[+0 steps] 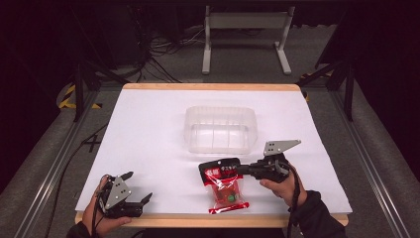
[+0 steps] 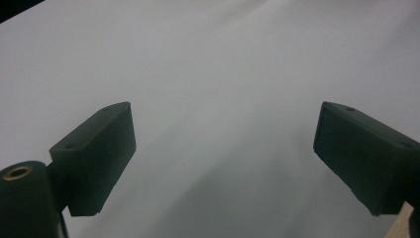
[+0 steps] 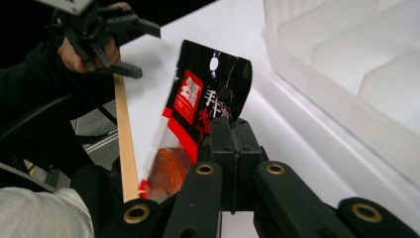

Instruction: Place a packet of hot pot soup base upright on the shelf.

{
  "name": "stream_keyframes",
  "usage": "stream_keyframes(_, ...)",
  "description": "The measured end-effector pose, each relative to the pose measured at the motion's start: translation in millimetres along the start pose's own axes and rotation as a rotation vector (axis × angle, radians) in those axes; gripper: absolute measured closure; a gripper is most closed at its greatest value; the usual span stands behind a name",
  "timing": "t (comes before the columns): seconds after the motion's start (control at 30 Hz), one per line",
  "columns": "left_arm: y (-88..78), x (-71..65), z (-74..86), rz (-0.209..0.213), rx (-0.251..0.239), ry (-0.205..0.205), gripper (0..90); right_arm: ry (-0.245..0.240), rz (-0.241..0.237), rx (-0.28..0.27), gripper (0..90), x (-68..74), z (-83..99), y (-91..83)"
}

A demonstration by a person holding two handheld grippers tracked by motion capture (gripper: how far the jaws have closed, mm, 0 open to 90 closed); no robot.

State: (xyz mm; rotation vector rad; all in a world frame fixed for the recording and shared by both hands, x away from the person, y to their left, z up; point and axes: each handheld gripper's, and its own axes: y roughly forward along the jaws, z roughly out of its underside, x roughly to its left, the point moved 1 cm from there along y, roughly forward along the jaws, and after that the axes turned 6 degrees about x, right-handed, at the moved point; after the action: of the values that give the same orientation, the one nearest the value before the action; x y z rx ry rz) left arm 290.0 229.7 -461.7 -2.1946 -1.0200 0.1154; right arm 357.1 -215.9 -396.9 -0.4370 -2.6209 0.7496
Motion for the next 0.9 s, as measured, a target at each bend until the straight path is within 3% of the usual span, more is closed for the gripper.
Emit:
stream_keyframes(0.2, -0.6, 0.6, -0.1, -0.001, -0.005, -0.005, 9.8, -0.017, 0.046, -0.073, 90.0, 12.2, -9.8, -21.4)
stream_keyframes(0.47, -0.8, 1.2, 0.4, 0.000, -0.004, -0.010, 9.8, -0.050, 0.095, -0.112, 90.0, 22.5, -17.6, -36.4)
stream_keyframes(0.73, -1.3, 0.9, 0.6, -0.001, -0.004, -0.016, 9.8, -0.044, 0.109, -0.146, 90.0, 24.2, -21.5, -47.0)
stream_keyframes(0.9, -1.4, 1.6, 0.8, -0.002, -0.007, -0.022, 9.8, -0.026, 0.145, -0.194, 90.0, 24.2, -25.6, -60.2)
